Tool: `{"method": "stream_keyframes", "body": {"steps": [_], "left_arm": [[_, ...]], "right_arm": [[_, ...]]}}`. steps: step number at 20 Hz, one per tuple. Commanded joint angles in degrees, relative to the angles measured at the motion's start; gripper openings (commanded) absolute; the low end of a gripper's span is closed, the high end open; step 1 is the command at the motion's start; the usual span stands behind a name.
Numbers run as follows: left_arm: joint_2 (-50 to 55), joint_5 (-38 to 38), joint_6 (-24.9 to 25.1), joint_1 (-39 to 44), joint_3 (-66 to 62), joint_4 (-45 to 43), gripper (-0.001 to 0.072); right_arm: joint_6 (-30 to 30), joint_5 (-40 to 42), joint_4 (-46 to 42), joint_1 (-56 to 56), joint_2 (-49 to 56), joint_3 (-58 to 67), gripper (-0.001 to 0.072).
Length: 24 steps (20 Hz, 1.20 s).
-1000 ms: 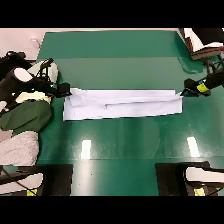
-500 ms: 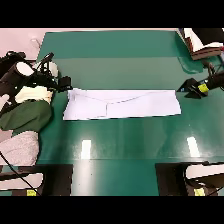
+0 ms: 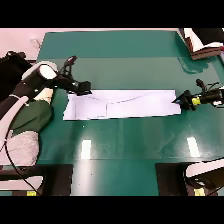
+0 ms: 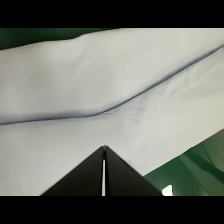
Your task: Fold the shirts.
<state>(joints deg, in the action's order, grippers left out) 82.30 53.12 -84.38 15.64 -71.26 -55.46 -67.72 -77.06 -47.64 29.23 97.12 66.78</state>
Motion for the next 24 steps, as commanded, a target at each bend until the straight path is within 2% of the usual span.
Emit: {"method": "stream_keyframes", "body": {"steps": [1, 2, 7, 13, 18, 24], "left_arm": [[3.4, -4.2, -1.2, 5.6, -1.7, 0.3, 0.0023], [5.1, -4.6, -1.2, 6.8, -3.2, 0.3, 0.0023], [15.1, -5.1, -2.6, 12.0, -12.6, 0.5, 0.0023], [25.7, -5.6, -3.3, 16.6, -23.1, 2.1, 0.0023], [28.4, -3.9, -4.1, 17.6, -24.4, 3.1, 0.0023], [28.2, 0.3, -3.7, 16.4, -27.3, 2.9, 0.0023]], "right_arm": [[3.7, 1.3, 2.1, -3.3, 0.8, 1.2, 0.0093], [3.8, -0.1, 2.2, -4.1, 0.3, 2.6, 0.0019], [3.0, -5.4, 3.5, -9.6, -9.8, 12.6, 0.0018], [-6.0, -5.6, 4.6, -22.4, -19.5, 22.2, 0.0018], [-9.4, -3.5, 4.5, -32.7, -20.4, 29.8, 0.0018], [-9.9, -1.9, 4.5, -37.5, -20.4, 31.4, 0.0018]]}}
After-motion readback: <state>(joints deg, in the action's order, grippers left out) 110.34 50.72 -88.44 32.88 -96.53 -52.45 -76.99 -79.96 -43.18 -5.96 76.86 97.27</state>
